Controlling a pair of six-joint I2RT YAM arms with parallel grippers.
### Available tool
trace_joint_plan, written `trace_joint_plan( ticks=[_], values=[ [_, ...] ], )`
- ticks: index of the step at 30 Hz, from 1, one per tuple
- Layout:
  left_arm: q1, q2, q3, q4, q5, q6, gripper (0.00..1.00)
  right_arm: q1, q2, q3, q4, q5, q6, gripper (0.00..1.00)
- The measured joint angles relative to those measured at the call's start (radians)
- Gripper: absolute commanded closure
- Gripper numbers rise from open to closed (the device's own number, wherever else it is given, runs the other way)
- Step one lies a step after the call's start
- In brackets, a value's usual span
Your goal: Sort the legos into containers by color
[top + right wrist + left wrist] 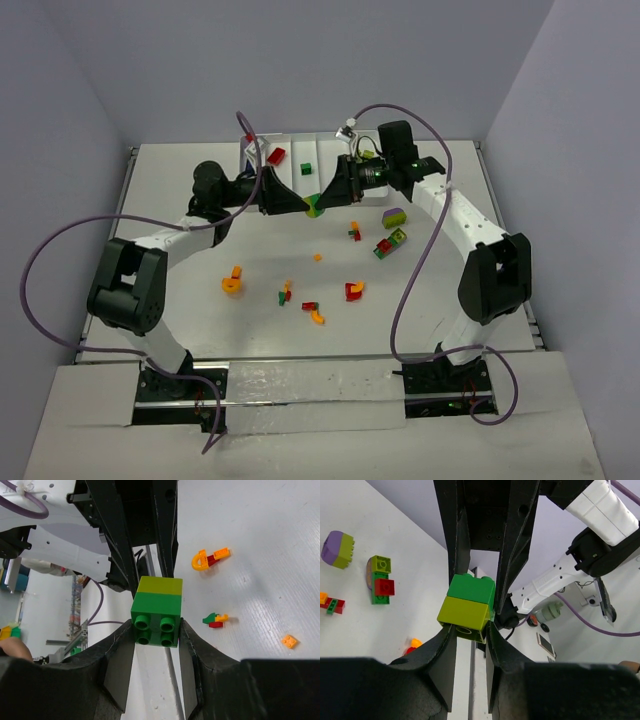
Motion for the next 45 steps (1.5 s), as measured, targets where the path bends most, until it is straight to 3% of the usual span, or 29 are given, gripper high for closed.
trace_joint_plan(
  ticks=[12, 16, 25, 30, 38, 40, 42, 45],
  values=[
    [0.167, -0.035, -0.036, -0.262, 0.009, 0.211, 1.00, -0.126, -0.005, 0.003, 0.001, -0.006, -0.005, 1.00],
    [0.194, -0.054, -0.035, -0.374, -0.001, 0.297, 1.00, -0.105, 0.091, 0.148, -0.048, 0.152, -0.037, 1.00],
    [0.234, -0.127, 0.058, -0.728, -0.150, 0.587, 1.00, 0.007, 0.498, 0.603, -0.123, 0.628, -0.122, 1.00],
    [0.252, -0.165, 0.066, -0.814, -0.210, 0.668, 1.00, 0.066, 0.652, 0.686, -0.132, 0.733, -0.133, 1.00],
    [0.258, -0.170, 0.068, -0.858, -0.251, 0.704, 1.00, 0.112, 0.757, 0.712, -0.118, 0.813, -0.132, 0.98],
    [0.259, -0.170, 0.068, -0.860, -0.257, 0.704, 1.00, 0.112, 0.759, 0.713, -0.110, 0.840, -0.129, 0.94],
    [0.259, -0.170, 0.068, -0.860, -0.259, 0.703, 1.00, 0.112, 0.759, 0.717, -0.096, 0.873, -0.128, 0.84],
    [0.259, -0.170, 0.068, -0.858, -0.266, 0.701, 1.00, 0.111, 0.761, 0.734, -0.078, 0.913, -0.126, 0.36]
  ],
)
